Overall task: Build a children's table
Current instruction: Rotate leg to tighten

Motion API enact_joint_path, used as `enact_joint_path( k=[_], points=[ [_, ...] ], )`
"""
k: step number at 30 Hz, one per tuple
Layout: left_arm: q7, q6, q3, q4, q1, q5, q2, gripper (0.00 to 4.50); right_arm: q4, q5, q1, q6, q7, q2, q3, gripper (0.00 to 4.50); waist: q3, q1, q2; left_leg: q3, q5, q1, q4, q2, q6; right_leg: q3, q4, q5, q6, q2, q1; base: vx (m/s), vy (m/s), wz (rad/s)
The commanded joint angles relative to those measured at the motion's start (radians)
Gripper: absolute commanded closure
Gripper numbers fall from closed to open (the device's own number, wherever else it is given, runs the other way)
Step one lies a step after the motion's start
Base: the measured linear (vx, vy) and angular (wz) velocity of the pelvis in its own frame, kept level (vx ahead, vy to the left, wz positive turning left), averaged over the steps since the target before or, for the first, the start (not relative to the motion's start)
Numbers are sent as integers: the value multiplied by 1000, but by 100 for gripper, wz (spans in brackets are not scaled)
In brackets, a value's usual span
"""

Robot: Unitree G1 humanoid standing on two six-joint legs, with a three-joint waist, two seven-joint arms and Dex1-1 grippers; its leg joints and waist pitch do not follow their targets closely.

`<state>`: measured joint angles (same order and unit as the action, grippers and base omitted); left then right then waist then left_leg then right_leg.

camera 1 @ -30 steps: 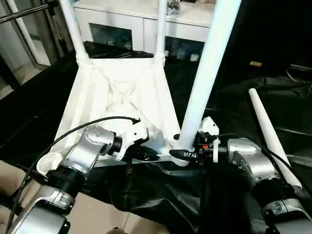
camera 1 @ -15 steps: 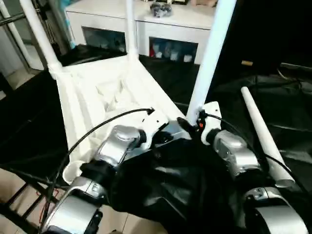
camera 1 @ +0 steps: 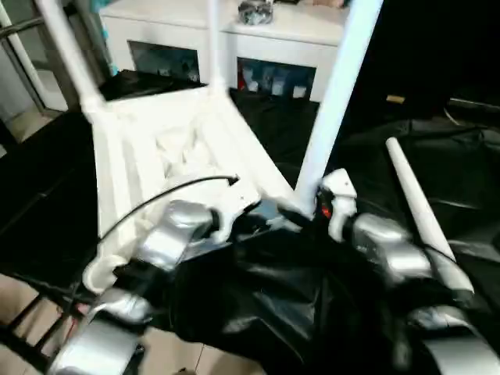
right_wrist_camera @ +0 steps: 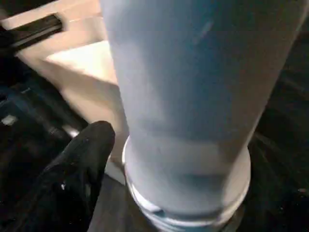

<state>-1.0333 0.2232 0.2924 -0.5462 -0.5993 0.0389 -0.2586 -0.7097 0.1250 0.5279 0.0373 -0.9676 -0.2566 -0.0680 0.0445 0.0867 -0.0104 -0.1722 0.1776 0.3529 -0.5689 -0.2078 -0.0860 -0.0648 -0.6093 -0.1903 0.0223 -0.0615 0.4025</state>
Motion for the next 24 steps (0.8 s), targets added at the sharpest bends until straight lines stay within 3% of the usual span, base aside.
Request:
enact_joint_path(
  k=[1,8,17,21,23,24],
  points=[
    [-61,-40,28,36,2,-36,7,450,40,14,-22,14,-139,6,-84,62,-57,2,-8,-2,166,2,53,-24,78,46,74,-148,215,-72,-57,0,0,0],
    [-147,-52,31,52,11,-44,-38,450,55,2,-32,10,-245,-36,-119,121,-54,6,-9,-2,188,0,56,-26,60,46,76,-197,212,-74,-54,0,0,0],
    [-182,-52,32,52,13,-52,-52,450,86,20,-42,44,-296,-41,-123,169,-57,9,-10,-3,155,2,52,-24,68,45,69,-148,218,-73,-57,0,0,0],
    [-96,-29,11,24,0,-35,-18,450,43,-2,-36,53,-190,-7,-95,174,-55,7,-9,-3,166,0,54,-24,59,46,73,-178,213,-74,-54,0,0,0],
    [-43,-22,2,2,-13,-22,0,450,12,-19,-23,64,-109,12,-81,174,-49,1,-12,-1,198,-1,58,-21,44,45,83,-259,193,-75,-53,0,0,0],
    [22,-17,-6,-24,-30,-5,23,450,-43,-50,0,68,27,40,-60,174,-49,1,-11,1,207,-3,59,-20,38,44,87,-293,184,-76,-52,0,0,0]
  ],
)
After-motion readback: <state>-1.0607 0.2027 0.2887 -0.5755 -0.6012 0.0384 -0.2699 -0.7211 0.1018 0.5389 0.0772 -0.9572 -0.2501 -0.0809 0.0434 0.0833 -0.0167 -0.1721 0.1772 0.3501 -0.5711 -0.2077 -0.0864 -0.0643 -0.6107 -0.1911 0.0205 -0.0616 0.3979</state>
